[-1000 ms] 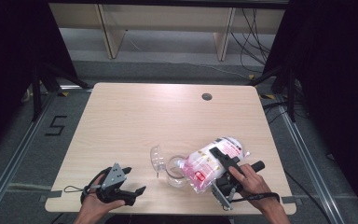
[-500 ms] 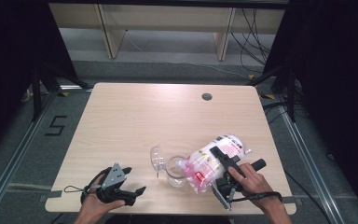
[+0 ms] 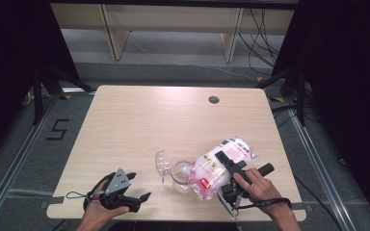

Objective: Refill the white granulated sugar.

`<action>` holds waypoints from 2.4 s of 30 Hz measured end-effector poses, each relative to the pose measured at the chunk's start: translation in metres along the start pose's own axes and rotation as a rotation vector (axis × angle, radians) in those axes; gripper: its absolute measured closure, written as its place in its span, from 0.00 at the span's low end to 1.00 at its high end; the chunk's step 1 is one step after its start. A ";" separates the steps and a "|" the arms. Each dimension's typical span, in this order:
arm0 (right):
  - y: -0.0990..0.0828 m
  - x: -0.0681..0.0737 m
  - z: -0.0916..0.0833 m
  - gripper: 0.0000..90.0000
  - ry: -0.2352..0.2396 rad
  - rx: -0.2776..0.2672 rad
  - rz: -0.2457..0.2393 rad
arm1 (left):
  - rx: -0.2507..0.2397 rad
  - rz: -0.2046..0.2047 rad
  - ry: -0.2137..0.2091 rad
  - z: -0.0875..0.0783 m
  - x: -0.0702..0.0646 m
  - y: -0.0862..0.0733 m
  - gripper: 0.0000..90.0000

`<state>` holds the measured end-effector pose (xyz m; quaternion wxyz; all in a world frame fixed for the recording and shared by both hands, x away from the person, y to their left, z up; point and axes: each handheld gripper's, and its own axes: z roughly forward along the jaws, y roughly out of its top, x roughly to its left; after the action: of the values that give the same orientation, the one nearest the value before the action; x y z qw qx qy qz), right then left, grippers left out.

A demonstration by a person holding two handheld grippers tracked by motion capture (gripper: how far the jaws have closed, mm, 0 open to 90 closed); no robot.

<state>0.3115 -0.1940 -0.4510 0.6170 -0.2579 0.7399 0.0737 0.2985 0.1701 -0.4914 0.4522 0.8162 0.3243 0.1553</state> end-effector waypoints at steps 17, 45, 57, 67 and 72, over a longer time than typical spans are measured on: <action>0.000 0.001 -0.001 0.57 0.002 0.033 -0.057 | 0.001 0.004 0.002 0.000 0.000 0.000 0.17; 0.001 -0.002 -0.002 0.58 0.006 0.053 -0.107 | 0.002 0.008 0.002 0.000 0.000 0.000 0.17; 0.002 -0.002 -0.001 0.58 0.010 0.048 -0.102 | 0.007 0.035 0.006 -0.001 0.002 0.001 0.17; 0.001 -0.003 -0.002 0.59 0.010 0.048 -0.113 | 0.006 0.009 0.007 -0.001 0.000 0.000 0.17; 0.001 -0.002 -0.002 0.59 -0.005 0.043 -0.077 | 0.006 0.007 0.008 -0.001 0.000 0.000 0.17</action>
<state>0.3096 -0.1939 -0.4491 0.6266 -0.2727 0.7293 0.0344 0.2981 0.1710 -0.4906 0.4479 0.8181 0.3236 0.1592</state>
